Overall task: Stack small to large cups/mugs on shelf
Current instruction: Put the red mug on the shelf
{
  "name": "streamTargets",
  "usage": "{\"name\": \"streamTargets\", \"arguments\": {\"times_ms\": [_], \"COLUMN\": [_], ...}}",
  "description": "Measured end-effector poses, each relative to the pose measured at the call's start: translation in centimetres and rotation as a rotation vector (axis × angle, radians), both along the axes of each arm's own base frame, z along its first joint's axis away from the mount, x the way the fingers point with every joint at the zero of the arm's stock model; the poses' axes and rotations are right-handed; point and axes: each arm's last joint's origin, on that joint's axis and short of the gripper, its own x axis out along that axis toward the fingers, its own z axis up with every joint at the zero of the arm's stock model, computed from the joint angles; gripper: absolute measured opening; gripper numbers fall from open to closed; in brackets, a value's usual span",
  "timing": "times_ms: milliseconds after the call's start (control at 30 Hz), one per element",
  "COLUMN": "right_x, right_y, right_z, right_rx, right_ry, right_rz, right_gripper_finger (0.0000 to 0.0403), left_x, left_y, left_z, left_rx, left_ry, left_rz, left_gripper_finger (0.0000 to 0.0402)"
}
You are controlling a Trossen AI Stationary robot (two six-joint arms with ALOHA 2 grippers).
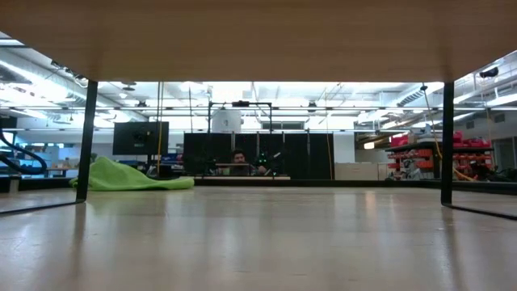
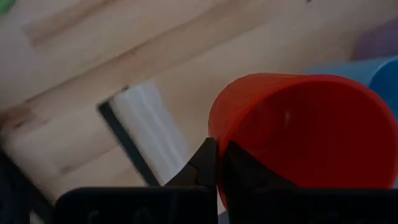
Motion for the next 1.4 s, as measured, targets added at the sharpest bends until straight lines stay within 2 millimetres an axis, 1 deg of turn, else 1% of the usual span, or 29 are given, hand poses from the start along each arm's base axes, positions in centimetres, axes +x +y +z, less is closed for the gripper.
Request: {"name": "streamTargets", "arguments": {"times_ms": [200, 333, 433, 633, 733, 867, 967, 1233, 1400], "right_x": [-0.1, -0.1, -0.1, -0.2, -0.2, -0.2, -0.2, -0.1, -0.1], "right_y": [0.7, 1.0, 1.1, 1.1, 1.1, 1.1, 1.1, 1.1, 1.0], "right_z": [0.1, 0.1, 0.1, 0.1, 0.1, 0.1, 0.1, 0.2, 0.2], "right_rx": [0.002, 0.001, 0.000, -0.004, -0.007, -0.016, -0.016, -0.028, -0.044], "right_ry": [-0.024, -0.030, -0.029, -0.027, -0.026, -0.024, -0.024, -0.028, -0.034], "right_rz": [0.039, 0.057, 0.063, 0.070, 0.075, 0.081, 0.081, 0.077, 0.071], "right_gripper_finger": [0.0091, 0.0091, 0.0091, 0.0091, 0.0091, 0.0091, 0.0091, 0.0091, 0.0091], "left_x": [-0.2, -0.2, -0.2, 1.0, 2.0, 2.1, 1.8, 1.3, 1.0], "left_y": [-1.6, -1.8, -1.9, -2.5, -3.0, -3.1, -3.0, -3.7, -4.4], "left_z": [-2.1, -3.6, -3.9, -4.8, -5.2, -5.3, -5.2, -5.2, -4.3], "left_rx": [-0.003, 0.014, 0.021, 0.021, 0.002, -0.001, 0.002, 0.016, 0.011], "left_ry": [0.078, 0.132, 0.146, 0.143, 0.119, 0.118, 0.130, 0.131, 0.103], "left_rz": [0.061, 0.095, 0.098, 0.087, 0.040, 0.033, 0.054, 0.058, 0.044], "left_gripper_finger": [0.0012, 0.0012, 0.0012, 0.0012, 0.0012, 0.0012, 0.0012, 0.0012, 0.0012]}}
